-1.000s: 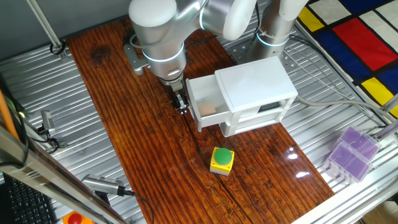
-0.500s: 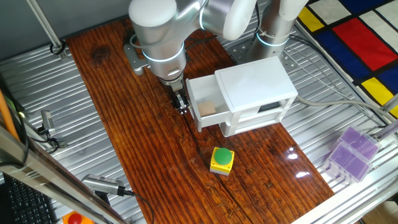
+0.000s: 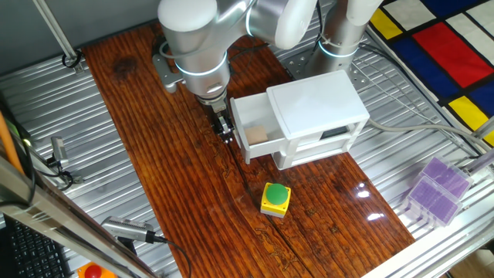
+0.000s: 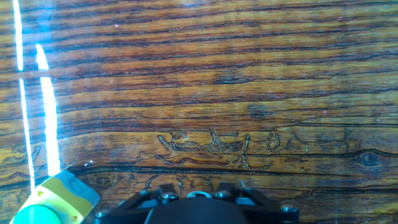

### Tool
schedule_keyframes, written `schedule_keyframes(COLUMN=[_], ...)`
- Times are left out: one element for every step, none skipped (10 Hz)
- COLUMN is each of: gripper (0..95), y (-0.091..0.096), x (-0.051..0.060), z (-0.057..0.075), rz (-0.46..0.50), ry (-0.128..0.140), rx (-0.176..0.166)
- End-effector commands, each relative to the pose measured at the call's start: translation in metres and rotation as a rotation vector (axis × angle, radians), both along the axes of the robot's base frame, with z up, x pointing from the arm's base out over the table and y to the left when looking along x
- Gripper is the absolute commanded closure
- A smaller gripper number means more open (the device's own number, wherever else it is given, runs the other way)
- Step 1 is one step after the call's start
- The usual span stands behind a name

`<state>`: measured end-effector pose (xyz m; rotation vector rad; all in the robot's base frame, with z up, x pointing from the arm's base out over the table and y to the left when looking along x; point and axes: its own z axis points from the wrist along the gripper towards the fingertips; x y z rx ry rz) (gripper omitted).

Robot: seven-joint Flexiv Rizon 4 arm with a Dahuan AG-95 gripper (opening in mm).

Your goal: Take something out of a drawer

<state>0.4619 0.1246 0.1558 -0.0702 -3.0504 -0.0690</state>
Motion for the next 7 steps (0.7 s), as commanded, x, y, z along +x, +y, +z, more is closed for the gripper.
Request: schedule_keyframes(gripper=[0.0,0.0,0.0,19.0,19.0,19.0,19.0], y=[0.000,0.000,0.000,0.000,-0.004,-0.010,-0.012], x=[0.000,-0.001,-0.002,-0.005,-0.009,-0.014,-0.017], z=[0.001,0.004,0.010,0.024,0.040,0.052,0.059], rz=[0.014,0.030,0.045,0.048,0.057,0.077,0.083], ry=[-0.002,-0.002,-0.006,-0.003,0.002,-0.003,-0.004], rx=[0.004,0.006,0.012,0.024,0.023,0.029,0.035])
